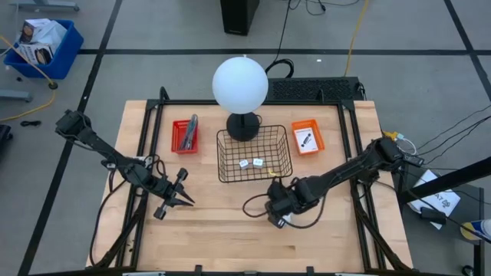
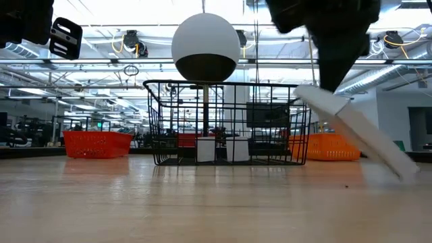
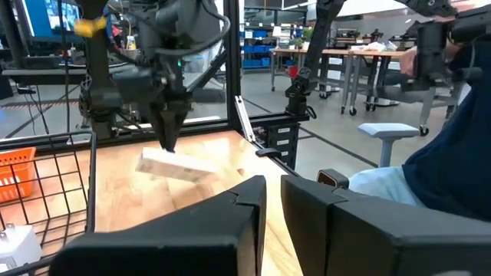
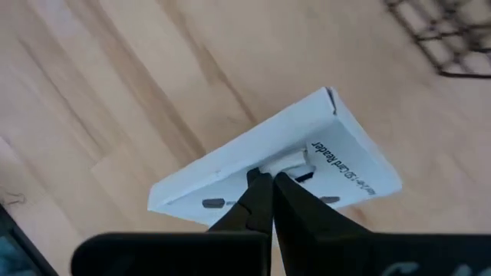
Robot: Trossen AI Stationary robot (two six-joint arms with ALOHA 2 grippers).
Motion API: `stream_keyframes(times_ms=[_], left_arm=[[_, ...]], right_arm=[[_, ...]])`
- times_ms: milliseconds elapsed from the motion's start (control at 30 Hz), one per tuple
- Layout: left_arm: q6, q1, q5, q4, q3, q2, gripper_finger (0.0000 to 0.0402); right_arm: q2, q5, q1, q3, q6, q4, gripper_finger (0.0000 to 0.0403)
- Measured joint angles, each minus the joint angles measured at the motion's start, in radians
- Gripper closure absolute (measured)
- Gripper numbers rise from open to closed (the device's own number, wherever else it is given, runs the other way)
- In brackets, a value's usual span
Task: Pick and place items into bin
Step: Put the card reader box into the orange bin
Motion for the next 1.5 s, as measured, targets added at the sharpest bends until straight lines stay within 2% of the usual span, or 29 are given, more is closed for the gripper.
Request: stream_keyframes(times_ms=[333,700,867,1500], left_arm=[[-0.01,0.0,-0.024,0.0,0.0,0.0,0.035],[-0.011,0.0,-0.024,0.0,0.0,0.0,0.035],[-0.014,0.0,-0.025,0.0,0.0,0.0,0.035],[-0.029,0.0,-0.025,0.0,0.0,0.0,0.035]], right_arm=[[-0.141,0.102,0.038,0.0,0.121,-0.203,0.0403],[-0.215,0.108,-0.01,0.001,0.152,-0.445,0.0403],[-0.215,0.146,-0.089,0.001,0.058,-0.531,0.0403],[-0.215,0.338,-0.506,0.001,-0.41,-0.563,0.0403]])
